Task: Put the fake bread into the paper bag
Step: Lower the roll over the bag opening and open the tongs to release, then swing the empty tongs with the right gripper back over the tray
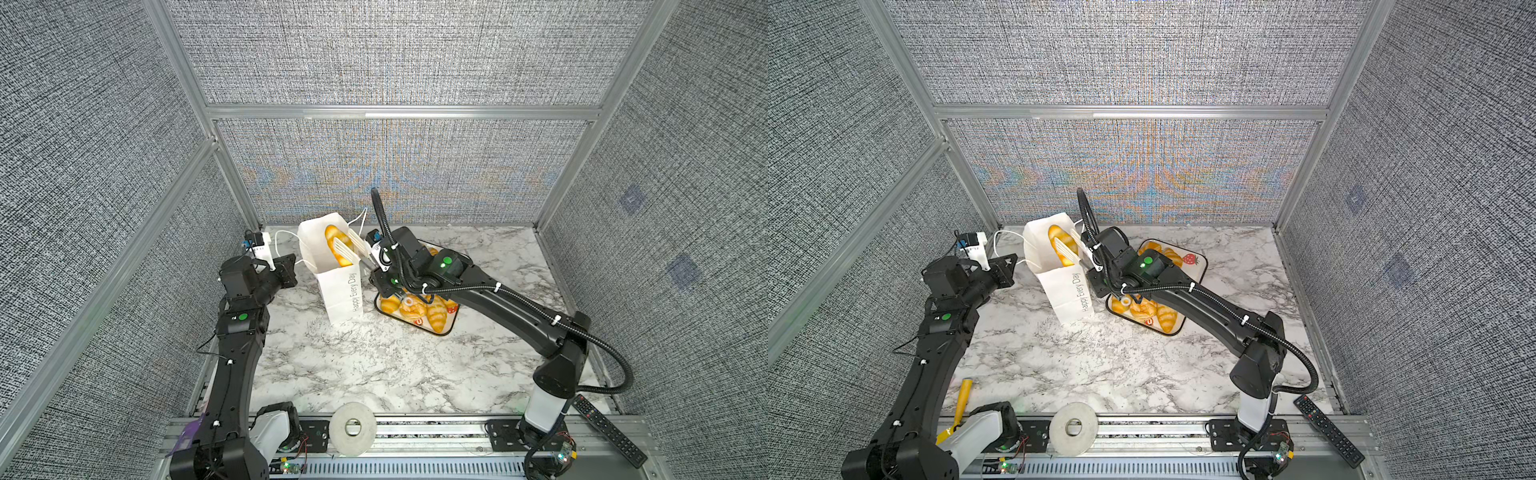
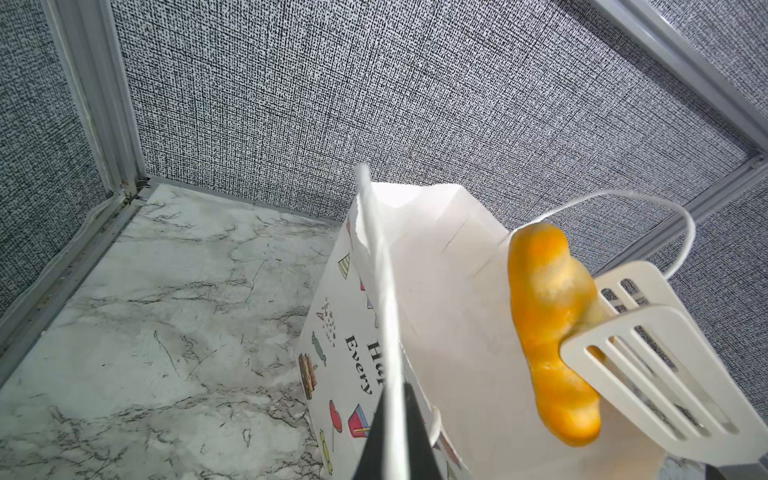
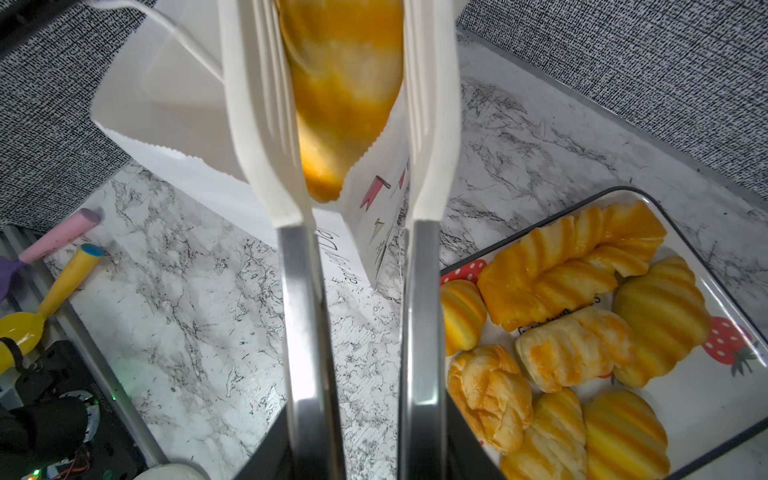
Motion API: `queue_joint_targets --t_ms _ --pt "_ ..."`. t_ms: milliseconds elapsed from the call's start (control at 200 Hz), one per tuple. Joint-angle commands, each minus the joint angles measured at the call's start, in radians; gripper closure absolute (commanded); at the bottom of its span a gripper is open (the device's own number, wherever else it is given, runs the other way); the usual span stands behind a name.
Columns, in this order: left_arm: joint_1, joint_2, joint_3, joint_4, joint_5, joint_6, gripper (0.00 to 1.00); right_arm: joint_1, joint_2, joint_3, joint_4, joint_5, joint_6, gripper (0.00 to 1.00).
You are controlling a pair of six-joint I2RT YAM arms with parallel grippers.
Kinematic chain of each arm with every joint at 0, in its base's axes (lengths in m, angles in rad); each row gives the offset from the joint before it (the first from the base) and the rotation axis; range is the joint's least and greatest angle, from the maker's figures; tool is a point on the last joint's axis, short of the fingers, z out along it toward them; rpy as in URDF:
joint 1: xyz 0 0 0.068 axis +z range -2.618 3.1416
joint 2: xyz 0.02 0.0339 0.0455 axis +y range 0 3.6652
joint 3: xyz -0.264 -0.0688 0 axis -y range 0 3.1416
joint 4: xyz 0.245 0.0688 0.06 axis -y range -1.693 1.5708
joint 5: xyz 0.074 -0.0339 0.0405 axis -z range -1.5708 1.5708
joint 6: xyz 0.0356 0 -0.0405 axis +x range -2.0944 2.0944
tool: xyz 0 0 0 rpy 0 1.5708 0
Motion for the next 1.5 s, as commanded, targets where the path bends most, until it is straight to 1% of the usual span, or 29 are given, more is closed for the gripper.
queue_joint_targets --t_ms 0,335,550,1095,1311,1496 --pt "0.001 0.004 0.001 0.009 0.022 0.005 1.0 0.001 -0.01 -0.001 0.002 0.013 0.004 0.58" --pt "0.0 0.01 0.002 0.009 0.031 0.005 1.0 -0.001 -0.034 -0.005 0.02 0.008 0.008 0.53" --pt "0.0 0.014 0.003 0.008 0.033 0.006 1.0 -0.001 -0.048 0.0 0.021 0.01 0.009 0.53" --pt "0.0 0.014 0.004 0.009 0.038 0.005 1.0 -0.013 -0.258 -0.13 0.147 -0.003 0.044 0.54" --pt "0.0 0.01 0.002 0.009 0.037 0.004 1.0 -0.063 -0.325 -0.178 0.131 0.042 0.069 0.54" --pt "0.0 0.011 0.001 0.01 0.039 0.004 1.0 -0.167 -0.365 -0.242 0.092 0.042 0.135 0.54"
